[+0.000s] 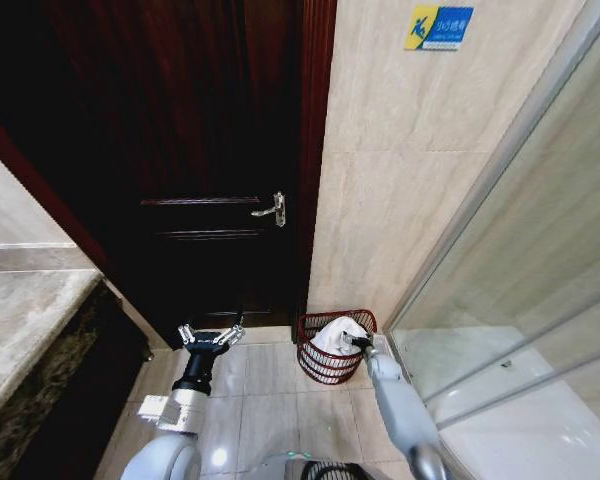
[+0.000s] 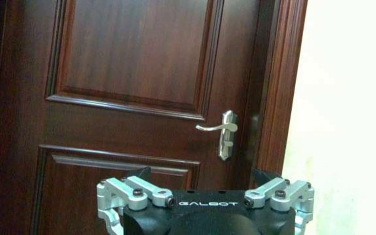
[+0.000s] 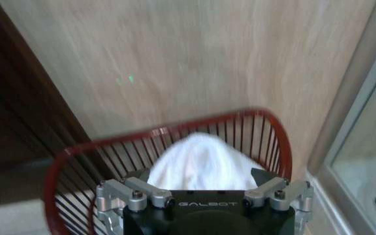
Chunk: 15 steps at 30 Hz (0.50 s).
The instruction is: Discard the used towel into the hamper.
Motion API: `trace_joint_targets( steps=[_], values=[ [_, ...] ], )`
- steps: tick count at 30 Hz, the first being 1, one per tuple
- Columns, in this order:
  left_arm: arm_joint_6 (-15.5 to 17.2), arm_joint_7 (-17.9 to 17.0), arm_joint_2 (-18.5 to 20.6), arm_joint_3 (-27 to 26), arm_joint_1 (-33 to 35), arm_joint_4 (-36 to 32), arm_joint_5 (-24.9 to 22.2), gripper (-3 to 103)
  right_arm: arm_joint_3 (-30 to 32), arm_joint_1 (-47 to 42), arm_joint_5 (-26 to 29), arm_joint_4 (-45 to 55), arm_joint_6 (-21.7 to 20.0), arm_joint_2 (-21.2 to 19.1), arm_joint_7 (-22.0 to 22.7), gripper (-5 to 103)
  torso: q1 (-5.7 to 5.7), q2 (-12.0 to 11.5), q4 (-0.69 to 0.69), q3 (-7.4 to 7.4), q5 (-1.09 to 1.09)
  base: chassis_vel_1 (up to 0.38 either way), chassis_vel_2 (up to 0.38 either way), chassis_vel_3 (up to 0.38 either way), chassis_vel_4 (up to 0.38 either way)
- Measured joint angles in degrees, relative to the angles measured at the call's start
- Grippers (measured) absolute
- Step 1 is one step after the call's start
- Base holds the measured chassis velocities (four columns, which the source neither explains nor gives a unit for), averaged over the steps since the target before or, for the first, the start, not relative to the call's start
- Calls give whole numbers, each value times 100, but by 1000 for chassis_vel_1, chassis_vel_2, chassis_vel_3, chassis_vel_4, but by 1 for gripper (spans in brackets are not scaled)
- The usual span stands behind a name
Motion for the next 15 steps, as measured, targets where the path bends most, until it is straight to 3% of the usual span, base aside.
trace_joint_targets(
  steps=[1,4,8,15],
  values=[
    [0,0,0,0,0,0,0,100,0,0,0,0,0,0,0,100,0,0,0,0,0,0,0,0,0],
    [0,0,1,0,0,0,0,100,144,-937,189,1543,-33,-88,-119,100,0,1,0,0,1,0,0,0,0],
    [0,0,1,1,0,0,0,100,329,-1730,360,2680,-66,-142,-151,100,-1,1,-1,-1,-4,0,0,0,0],
    [0,0,1,0,0,0,0,100,684,-2809,506,4188,98,-9,-171,100,-1,1,0,-1,0,0,0,0,0]
  ],
)
